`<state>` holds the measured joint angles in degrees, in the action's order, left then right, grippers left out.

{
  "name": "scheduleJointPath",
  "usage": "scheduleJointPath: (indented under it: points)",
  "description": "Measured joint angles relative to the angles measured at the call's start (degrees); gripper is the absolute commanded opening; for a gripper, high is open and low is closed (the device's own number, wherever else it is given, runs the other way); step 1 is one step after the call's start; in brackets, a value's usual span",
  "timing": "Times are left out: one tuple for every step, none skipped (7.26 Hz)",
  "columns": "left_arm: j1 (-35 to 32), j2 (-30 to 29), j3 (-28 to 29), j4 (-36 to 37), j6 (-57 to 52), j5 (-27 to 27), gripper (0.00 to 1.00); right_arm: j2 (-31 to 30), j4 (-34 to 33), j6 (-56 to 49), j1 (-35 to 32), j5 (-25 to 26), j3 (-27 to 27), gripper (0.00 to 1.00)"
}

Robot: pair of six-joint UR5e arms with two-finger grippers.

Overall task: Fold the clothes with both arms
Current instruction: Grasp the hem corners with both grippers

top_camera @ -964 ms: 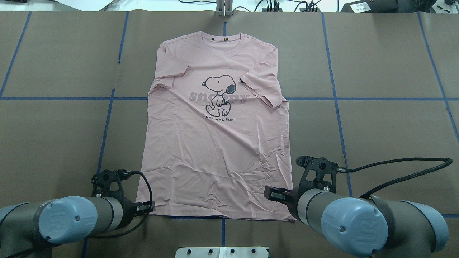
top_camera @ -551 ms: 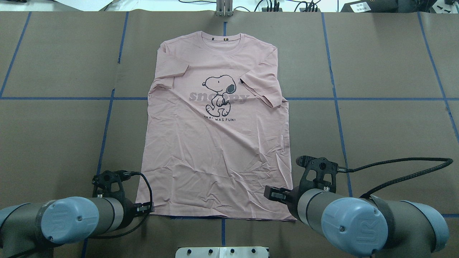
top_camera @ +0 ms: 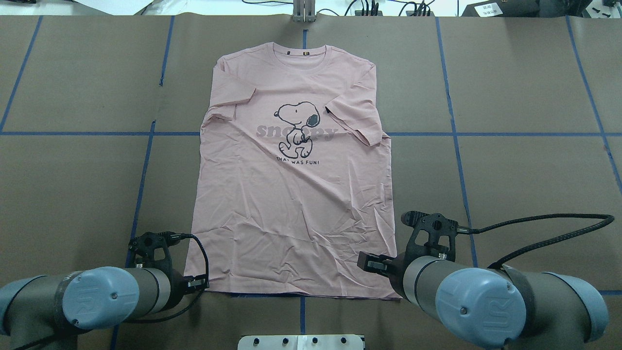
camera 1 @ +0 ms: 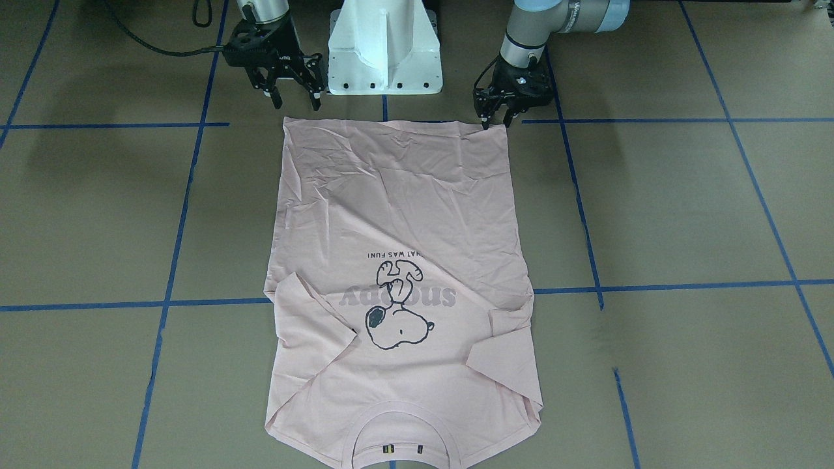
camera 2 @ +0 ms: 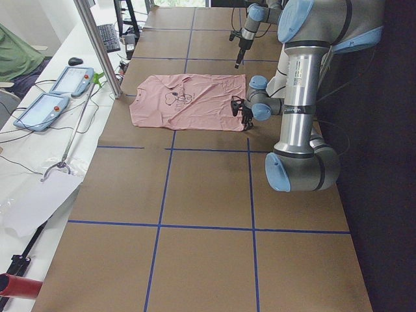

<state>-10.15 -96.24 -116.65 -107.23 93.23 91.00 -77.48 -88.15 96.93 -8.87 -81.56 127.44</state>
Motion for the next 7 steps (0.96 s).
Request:
scheduleJointPath:
  points:
    - [-0.1, 0.0, 0.1, 0.0, 0.0, 0.0, 0.49, 0.0, 0.0, 0.0, 0.0, 0.0, 0.0, 0.83]
    - [-0.1, 0.0, 0.2, 0.0, -0.1, 0.0, 0.33, 0.0, 0.0, 0.0, 0.0, 0.0, 0.0, 0.83]
    - [-0.1, 0.0, 0.3, 0.0, -0.1, 0.0, 0.02, 0.0, 0.0, 0.0, 0.0, 0.0, -0.1, 0.83]
    - [-0.1, 0.0, 0.4, 0.0, -0.1, 0.0, 0.00, -0.1, 0.0, 0.0, 0.0, 0.0, -0.1, 0.79]
    - [-0.1, 0.0, 0.4, 0.0, -0.1, 0.0, 0.00, -0.1, 0.0, 0.1, 0.1, 0.1, -0.2, 0.62]
    - [-0.2, 0.0, 0.2, 0.0, -0.1, 0.0, 0.00, -0.1, -0.1, 0.9, 0.8, 1.1, -0.7, 0.54]
    - [-0.4, -0.2, 0.0, 0.0, -0.1, 0.0, 0.00, -0.1, -0.2, 2.6, 1.8, 2.8, -1.7, 0.54]
